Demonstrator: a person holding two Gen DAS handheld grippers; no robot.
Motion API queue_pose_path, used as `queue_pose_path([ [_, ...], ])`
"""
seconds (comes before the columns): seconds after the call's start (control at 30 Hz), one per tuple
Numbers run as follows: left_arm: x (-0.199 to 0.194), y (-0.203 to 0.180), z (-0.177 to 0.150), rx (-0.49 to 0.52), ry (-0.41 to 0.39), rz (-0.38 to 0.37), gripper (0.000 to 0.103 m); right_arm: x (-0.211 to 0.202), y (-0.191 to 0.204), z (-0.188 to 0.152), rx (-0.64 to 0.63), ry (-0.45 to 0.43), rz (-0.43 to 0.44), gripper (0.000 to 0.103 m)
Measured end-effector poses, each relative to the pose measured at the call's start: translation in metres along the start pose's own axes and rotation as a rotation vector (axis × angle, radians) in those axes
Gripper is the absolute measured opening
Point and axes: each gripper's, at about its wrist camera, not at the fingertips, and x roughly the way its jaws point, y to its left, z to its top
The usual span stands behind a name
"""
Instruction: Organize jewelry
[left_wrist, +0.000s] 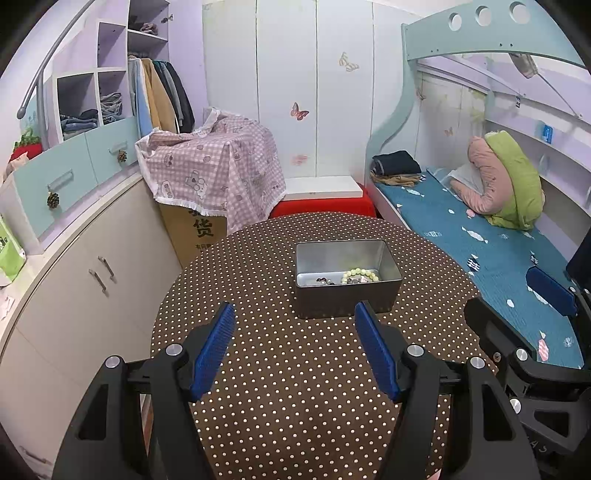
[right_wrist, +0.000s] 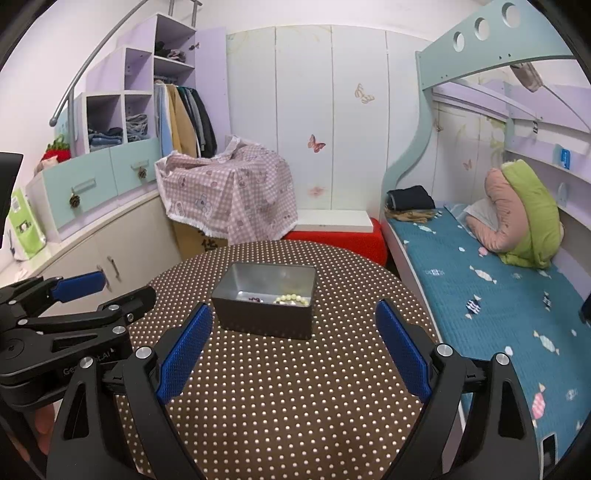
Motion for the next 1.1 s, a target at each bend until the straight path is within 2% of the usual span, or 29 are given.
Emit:
queue_pose_path([
  [1.1, 0.0059, 0.0, 0.0024, -0.001, 0.007, 0.002, 0.065, 0.0048, -0.0041, 0.0073, -0.009, 0.006, -0.015, 0.087],
])
